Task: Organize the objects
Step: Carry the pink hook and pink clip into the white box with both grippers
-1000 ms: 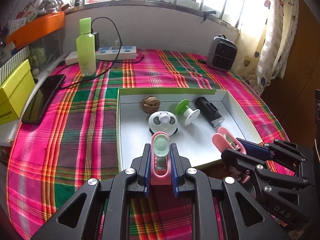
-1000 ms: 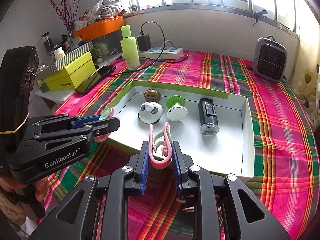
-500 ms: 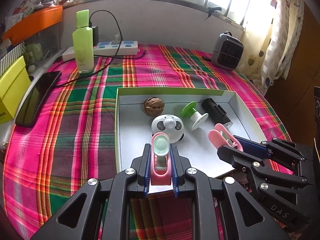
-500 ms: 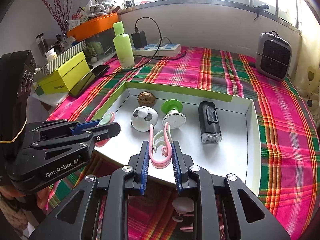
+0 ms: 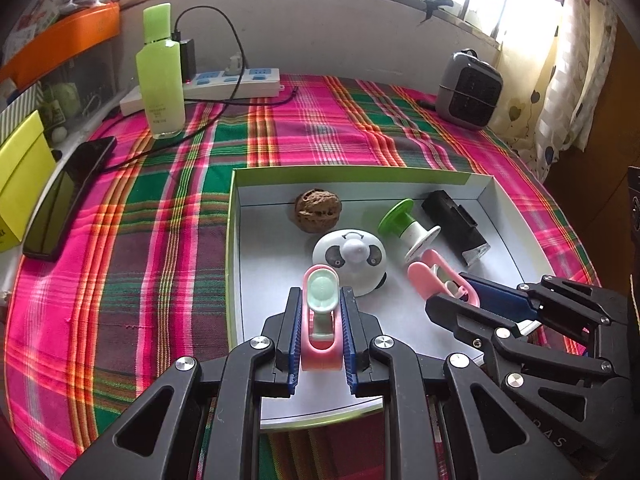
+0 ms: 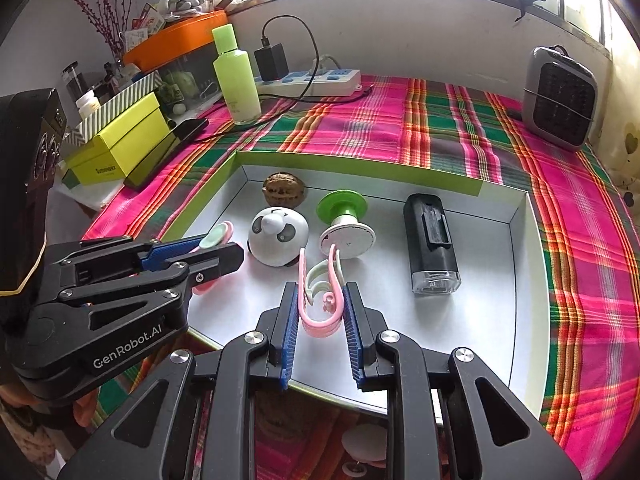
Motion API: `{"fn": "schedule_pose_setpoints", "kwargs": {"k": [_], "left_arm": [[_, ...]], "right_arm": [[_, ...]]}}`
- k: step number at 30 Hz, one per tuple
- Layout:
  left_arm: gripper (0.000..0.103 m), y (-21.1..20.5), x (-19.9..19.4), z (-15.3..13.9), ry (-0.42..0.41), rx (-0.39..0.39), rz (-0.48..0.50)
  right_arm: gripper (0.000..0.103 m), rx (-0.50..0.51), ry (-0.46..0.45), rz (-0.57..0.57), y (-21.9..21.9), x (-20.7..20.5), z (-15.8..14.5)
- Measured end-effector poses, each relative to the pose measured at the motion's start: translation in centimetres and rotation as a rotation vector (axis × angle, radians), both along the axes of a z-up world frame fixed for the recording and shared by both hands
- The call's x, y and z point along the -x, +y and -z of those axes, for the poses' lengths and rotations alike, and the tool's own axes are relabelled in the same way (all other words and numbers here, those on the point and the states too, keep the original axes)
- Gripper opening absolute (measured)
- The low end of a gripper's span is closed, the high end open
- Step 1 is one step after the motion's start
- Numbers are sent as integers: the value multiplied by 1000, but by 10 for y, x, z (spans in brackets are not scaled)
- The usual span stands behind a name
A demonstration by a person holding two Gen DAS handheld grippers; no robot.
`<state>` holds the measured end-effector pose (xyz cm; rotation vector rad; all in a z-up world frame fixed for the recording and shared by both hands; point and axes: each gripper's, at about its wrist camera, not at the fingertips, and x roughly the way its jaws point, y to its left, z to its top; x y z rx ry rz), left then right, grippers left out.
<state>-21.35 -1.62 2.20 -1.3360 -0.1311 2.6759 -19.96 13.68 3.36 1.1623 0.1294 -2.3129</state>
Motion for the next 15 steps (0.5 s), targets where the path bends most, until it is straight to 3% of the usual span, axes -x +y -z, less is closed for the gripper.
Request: {"fn": "schedule_pose_setpoints", "kwargs": {"k": [15], "left_arm": [[16,3,6,1,-5,23,-5]], "right_arm": [[23,-26,-11,10,-3,7,9]]}}
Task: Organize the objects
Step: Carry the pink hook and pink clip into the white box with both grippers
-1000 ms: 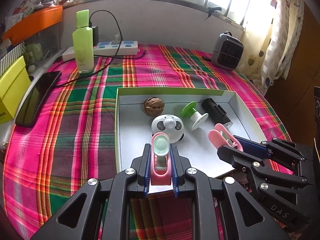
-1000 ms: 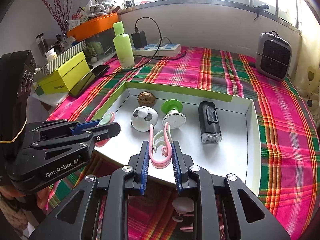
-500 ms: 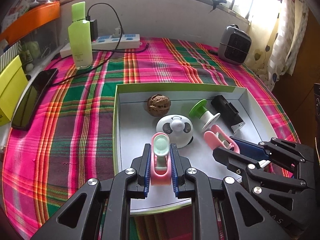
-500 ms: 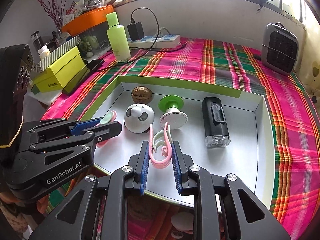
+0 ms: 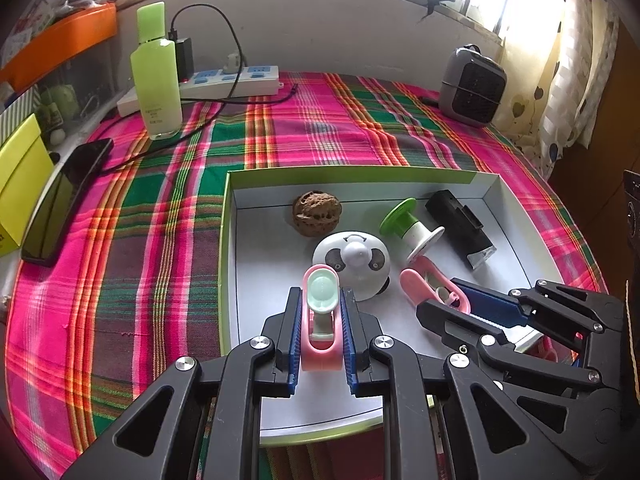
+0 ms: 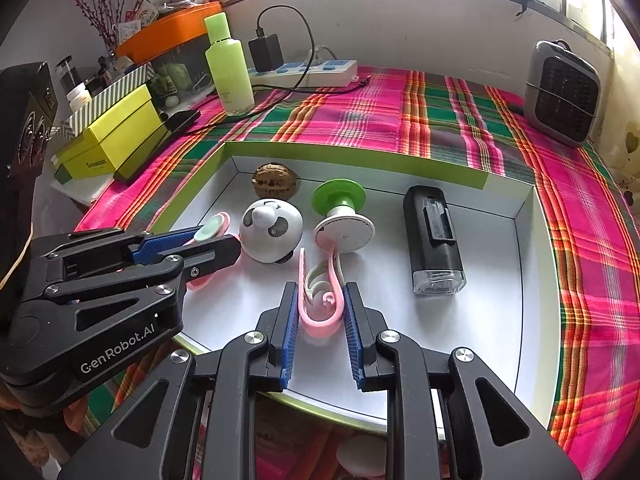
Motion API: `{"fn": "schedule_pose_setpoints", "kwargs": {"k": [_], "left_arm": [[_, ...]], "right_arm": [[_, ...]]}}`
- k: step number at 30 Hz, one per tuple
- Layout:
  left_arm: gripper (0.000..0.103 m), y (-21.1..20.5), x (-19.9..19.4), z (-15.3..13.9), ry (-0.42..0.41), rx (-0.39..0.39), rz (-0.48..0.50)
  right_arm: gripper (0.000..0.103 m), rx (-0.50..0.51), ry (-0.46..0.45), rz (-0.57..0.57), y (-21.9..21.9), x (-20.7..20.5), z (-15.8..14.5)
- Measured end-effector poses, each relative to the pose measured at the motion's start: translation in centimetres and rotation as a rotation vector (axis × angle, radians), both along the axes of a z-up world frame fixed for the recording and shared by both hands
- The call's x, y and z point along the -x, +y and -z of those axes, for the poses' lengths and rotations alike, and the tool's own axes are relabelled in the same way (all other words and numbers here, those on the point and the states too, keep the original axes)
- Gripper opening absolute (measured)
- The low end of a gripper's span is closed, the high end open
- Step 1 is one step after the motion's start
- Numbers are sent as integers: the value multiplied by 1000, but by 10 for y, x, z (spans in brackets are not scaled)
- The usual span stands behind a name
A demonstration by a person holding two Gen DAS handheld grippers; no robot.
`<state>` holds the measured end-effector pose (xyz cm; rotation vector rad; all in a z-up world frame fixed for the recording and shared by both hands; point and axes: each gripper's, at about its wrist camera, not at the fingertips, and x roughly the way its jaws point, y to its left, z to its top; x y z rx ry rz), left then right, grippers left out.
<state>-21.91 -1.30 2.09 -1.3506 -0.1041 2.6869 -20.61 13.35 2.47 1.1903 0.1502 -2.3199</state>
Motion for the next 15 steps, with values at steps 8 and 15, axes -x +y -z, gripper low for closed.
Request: {"fn": "schedule_pose_setpoints", "kwargs": {"k": [8,15], "left_arm": [[16,3,7,1,1,7,-3],[16,7,10,2,2,18,-1]], "right_arm": [[23,-1,7,10,2,5,0],[23,-5,12,3,1,4,0]]}}
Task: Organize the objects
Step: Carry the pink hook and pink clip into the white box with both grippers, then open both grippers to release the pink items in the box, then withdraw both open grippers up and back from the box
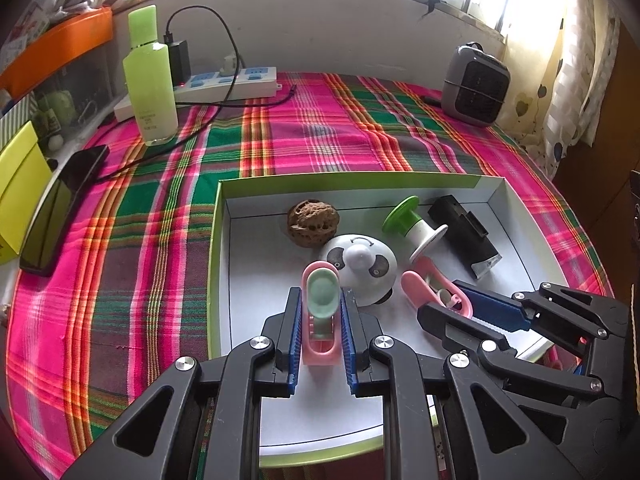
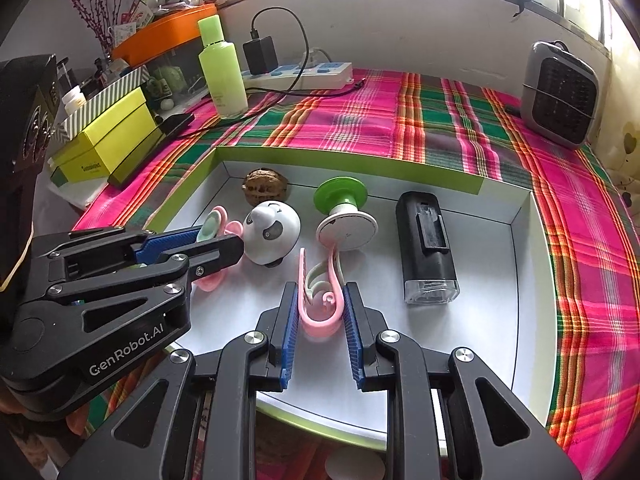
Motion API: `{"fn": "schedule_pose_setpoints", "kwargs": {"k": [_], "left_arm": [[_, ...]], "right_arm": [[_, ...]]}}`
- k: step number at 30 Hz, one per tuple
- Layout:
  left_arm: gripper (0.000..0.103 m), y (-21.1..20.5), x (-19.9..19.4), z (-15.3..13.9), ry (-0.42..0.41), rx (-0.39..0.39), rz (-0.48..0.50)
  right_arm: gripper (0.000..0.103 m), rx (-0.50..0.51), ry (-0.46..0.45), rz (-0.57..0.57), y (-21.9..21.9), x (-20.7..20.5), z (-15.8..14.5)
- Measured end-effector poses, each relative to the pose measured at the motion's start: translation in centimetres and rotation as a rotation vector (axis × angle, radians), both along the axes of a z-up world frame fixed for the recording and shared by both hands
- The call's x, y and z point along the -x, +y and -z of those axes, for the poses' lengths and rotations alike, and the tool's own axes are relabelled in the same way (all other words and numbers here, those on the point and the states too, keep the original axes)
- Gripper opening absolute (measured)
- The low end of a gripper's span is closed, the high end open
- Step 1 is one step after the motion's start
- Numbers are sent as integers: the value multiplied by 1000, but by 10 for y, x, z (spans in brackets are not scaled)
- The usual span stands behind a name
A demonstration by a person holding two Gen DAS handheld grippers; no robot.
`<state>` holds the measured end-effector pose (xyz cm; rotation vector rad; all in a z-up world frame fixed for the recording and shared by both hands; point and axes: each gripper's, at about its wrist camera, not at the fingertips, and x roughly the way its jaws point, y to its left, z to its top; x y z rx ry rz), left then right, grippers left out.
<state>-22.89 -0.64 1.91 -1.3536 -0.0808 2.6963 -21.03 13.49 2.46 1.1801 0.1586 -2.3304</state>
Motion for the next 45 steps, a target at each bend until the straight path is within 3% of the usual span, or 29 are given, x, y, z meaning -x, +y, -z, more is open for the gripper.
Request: {"fn": "schedule_pose_setpoints", "kwargs": {"k": [24,32,40,45], "left_arm": [[17,-2,-4,1,-2,29,-13],[23,-2,-4,0,-3,34,-15],[25,-3,-7,-2,1,35,-22],[34,-3,-11,-6,14,41,-30]], "right_arm": [[23,-25,13,-16,-6,-2,0],[23,-22,14,-17,-6,-3,0],[33,-13,14,1,-1,-3,-1],[37,-7,15,4,1,-6,-3]]}}
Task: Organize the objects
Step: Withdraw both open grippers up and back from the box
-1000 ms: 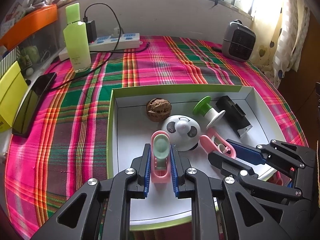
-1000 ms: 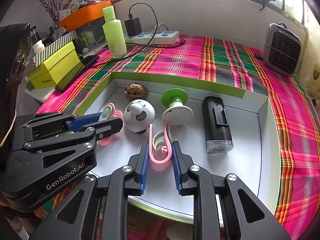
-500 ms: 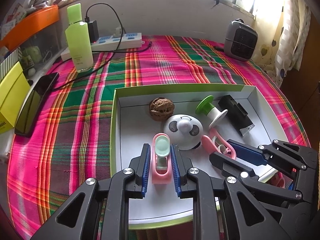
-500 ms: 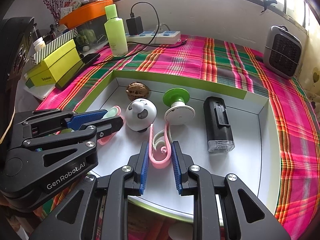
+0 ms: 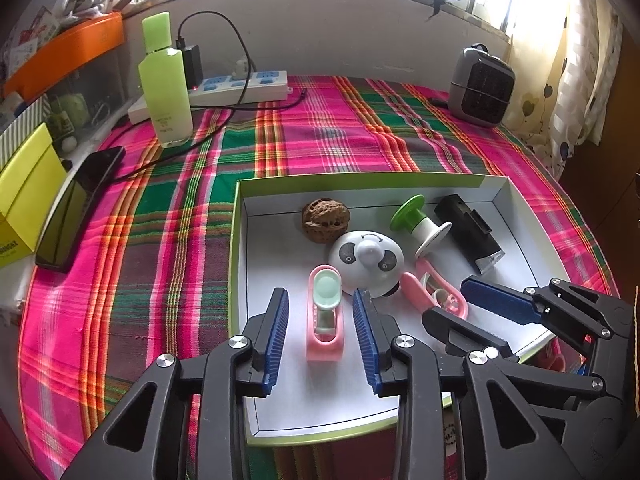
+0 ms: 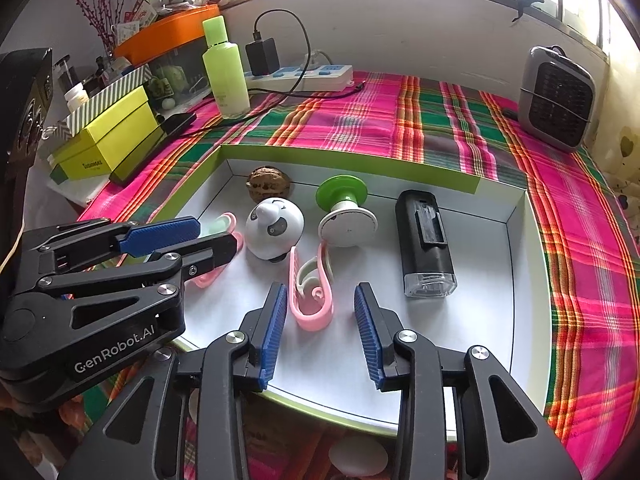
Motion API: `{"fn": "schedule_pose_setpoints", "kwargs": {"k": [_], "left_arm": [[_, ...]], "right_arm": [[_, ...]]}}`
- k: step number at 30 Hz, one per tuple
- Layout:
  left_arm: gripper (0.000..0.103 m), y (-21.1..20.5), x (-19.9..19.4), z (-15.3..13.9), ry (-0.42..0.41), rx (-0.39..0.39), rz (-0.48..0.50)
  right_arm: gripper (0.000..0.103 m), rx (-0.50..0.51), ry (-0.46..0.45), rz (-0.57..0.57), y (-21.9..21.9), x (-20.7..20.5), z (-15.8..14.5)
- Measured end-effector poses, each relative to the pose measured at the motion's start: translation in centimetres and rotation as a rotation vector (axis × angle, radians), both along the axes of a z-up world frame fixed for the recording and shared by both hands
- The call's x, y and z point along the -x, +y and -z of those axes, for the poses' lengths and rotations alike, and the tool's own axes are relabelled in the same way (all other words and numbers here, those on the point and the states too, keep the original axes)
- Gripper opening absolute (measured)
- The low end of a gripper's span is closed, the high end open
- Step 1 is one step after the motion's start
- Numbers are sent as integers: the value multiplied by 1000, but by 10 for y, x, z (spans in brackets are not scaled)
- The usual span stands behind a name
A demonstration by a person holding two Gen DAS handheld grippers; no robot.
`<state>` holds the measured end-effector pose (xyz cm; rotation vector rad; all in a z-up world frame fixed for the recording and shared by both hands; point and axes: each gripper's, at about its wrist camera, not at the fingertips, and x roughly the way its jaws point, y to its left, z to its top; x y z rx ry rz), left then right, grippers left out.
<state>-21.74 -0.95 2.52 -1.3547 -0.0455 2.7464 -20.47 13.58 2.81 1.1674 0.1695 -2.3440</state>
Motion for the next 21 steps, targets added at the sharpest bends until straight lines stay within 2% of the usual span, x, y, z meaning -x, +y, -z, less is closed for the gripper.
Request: {"fn": "schedule_pose_setpoints", "kwargs": {"k": [3,21], "left_arm": [[38,-2,-3,-2,3,-5,-4],[41,-9,-38,-18,47,-37,-33]], "right_arm": [[38,-2,7,2,0,-3,-2],[38,3,71,28,10,-33,-19]]}}
